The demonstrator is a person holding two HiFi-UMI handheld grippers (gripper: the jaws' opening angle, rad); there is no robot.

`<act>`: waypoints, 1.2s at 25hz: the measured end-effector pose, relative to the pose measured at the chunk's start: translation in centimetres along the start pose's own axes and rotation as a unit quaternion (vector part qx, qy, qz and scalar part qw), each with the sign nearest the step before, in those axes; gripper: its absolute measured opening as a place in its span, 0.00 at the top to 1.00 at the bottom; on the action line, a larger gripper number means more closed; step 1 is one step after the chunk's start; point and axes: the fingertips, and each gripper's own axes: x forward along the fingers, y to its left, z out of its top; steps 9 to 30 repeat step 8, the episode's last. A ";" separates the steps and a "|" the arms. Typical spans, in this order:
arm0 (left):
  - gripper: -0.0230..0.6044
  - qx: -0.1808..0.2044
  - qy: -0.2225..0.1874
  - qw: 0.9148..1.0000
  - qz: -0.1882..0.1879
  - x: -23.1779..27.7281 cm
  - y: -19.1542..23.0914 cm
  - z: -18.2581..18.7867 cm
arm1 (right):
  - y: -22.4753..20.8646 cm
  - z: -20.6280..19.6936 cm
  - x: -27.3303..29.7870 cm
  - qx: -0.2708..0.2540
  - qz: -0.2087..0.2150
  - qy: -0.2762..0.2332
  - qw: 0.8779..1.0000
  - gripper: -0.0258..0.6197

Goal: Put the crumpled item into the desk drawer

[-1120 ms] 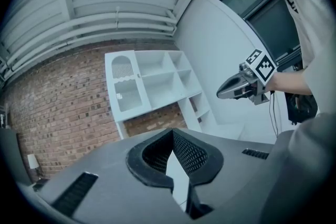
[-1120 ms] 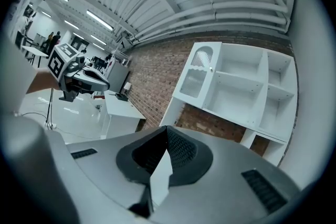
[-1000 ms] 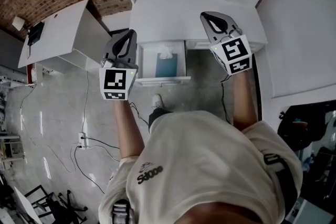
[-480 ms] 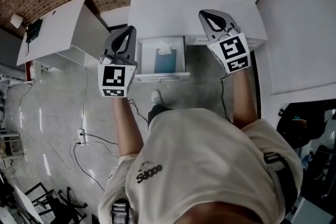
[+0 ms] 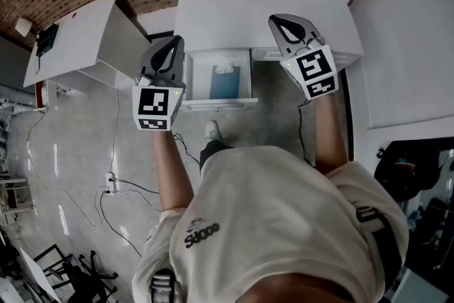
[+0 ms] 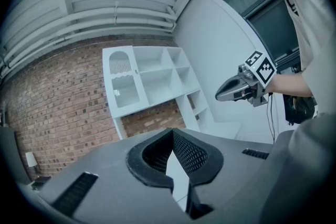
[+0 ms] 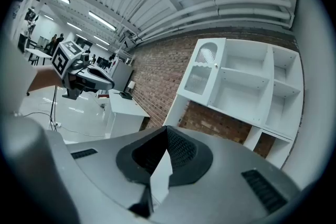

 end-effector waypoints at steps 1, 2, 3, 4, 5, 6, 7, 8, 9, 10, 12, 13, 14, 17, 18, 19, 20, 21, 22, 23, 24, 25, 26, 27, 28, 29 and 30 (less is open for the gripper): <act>0.93 -0.001 0.001 1.000 -0.001 0.1 0.0 -0.1 | 0.0 -0.1 0.1 0.000 0.001 0.001 1.000 0.95; 0.93 -0.001 0.003 1.000 -0.001 0.1 0.0 -0.3 | 0.0 -0.2 0.2 0.001 0.001 0.002 1.000 0.95; 0.93 -0.002 0.004 1.000 -0.001 0.2 0.1 -0.4 | 0.0 -0.3 0.3 0.001 0.002 0.003 1.000 0.95; 0.93 -0.003 0.005 1.000 -0.001 0.3 0.2 -0.6 | 0.0 -0.4 0.5 0.001 0.002 0.004 1.000 0.95; 0.93 -0.004 0.006 1.000 -0.001 0.4 0.3 -0.8 | 0.0 -0.5 0.6 0.001 0.003 0.004 1.000 0.95; 0.93 -0.005 0.007 1.000 -0.001 0.6 0.3 -1.0 | 0.0 -0.6 0.8 0.000 0.003 0.005 1.000 0.95; 0.93 -0.006 0.008 1.000 -0.001 0.7 0.4 -1.1 | 0.0 -0.6 0.9 0.000 0.004 0.005 1.000 0.95; 0.93 -0.007 0.009 1.000 -0.001 0.8 0.4 -1.3 | -0.1 -0.7 1.0 0.000 0.004 0.005 1.000 0.95; 0.93 -0.007 0.009 1.000 -0.001 0.8 0.4 -1.3 | -0.1 -0.7 1.0 0.000 0.004 0.005 1.000 0.95; 0.93 -0.007 0.009 1.000 -0.001 0.8 0.4 -1.3 | -0.1 -0.7 1.0 0.000 0.004 0.005 1.000 0.95; 0.93 -0.007 0.009 1.000 -0.001 0.8 0.4 -1.3 | -0.1 -0.7 1.0 0.000 0.004 0.005 1.000 0.95; 0.93 -0.007 0.009 1.000 -0.001 0.8 0.4 -1.3 | -0.1 -0.7 1.0 0.000 0.004 0.005 1.000 0.95; 0.93 -0.007 0.009 1.000 -0.001 0.8 0.4 -1.3 | -0.1 -0.7 1.0 0.000 0.004 0.005 1.000 0.95; 0.93 -0.007 0.009 1.000 -0.001 0.8 0.4 -1.3 | -0.1 -0.7 1.0 0.000 0.004 0.005 1.000 0.95; 0.93 -0.007 0.009 1.000 -0.001 0.8 0.4 -1.3 | -0.1 -0.7 1.0 0.000 0.004 0.005 1.000 0.95; 0.93 -0.007 0.009 1.000 -0.001 0.8 0.4 -1.3 | -0.1 -0.7 1.0 0.000 0.004 0.005 1.000 0.95; 0.93 -0.007 0.009 1.000 -0.001 0.8 0.4 -1.3 | -0.1 -0.7 1.0 0.000 0.004 0.005 1.000 0.95; 0.93 -0.007 0.009 1.000 -0.001 0.8 0.4 -1.3 | -0.1 -0.7 1.0 0.000 0.004 0.005 1.000 0.95; 0.93 -0.007 0.009 1.000 -0.001 0.8 0.4 -1.3 | -0.1 -0.7 1.0 0.000 0.004 0.005 1.000 0.95; 0.93 -0.007 0.009 1.000 -0.001 0.8 0.4 -1.3 | -0.1 -0.7 1.0 0.000 0.004 0.005 1.000 0.95; 0.93 -0.007 0.009 1.000 -0.001 0.8 0.4 -1.3 | -0.1 -0.7 1.0 0.000 0.004 0.005 1.000 0.95; 0.93 -0.007 0.009 1.000 -0.001 0.8 0.4 -1.3 | -0.1 -0.7 1.0 0.000 0.004 0.005 1.000 0.95; 0.93 -0.007 0.009 1.000 -0.001 0.8 0.4 -1.3 | -0.1 -0.7 1.0 0.000 0.004 0.005 1.000 0.95; 0.93 -0.007 0.009 1.000 -0.001 0.8 0.4 -1.3 | -0.1 -0.7 1.0 0.000 0.004 0.005 1.000 0.95; 0.93 -0.007 0.009 1.000 -0.001 0.8 0.4 -1.3 | -0.1 -0.7 1.0 0.000 0.004 0.005 1.000 0.95; 0.93 -0.007 0.009 1.000 -0.001 0.8 0.4 -1.3 | -0.1 -0.7 1.0 0.000 0.004 0.005 1.000 0.95; 0.93 -0.007 0.009 1.000 -0.001 0.8 0.4 -1.3 | -0.1 -0.7 1.0 0.000 0.004 0.005 1.000 0.95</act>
